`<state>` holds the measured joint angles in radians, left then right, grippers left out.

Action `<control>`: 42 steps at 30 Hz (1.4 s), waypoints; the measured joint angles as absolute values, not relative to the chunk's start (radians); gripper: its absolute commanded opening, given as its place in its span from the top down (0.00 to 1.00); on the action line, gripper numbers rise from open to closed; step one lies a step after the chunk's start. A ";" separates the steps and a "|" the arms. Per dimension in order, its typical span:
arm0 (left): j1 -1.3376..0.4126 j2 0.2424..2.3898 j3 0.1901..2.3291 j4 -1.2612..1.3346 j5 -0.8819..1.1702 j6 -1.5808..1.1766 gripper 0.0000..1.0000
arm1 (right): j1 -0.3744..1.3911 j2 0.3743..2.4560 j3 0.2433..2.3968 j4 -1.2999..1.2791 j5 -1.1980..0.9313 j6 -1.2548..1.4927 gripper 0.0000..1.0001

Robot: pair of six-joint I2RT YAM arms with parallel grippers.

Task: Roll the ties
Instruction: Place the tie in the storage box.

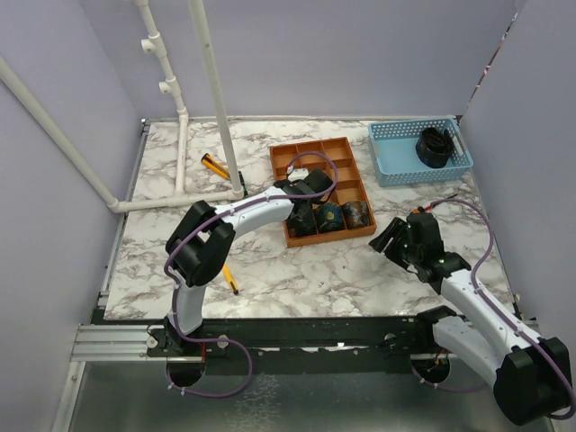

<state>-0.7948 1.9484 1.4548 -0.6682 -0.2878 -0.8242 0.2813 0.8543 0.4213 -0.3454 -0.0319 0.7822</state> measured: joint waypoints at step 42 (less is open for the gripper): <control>-0.817 1.973 1.471 -0.691 -0.455 -0.556 1.00 | 0.260 1.370 0.305 0.522 -0.138 0.890 0.43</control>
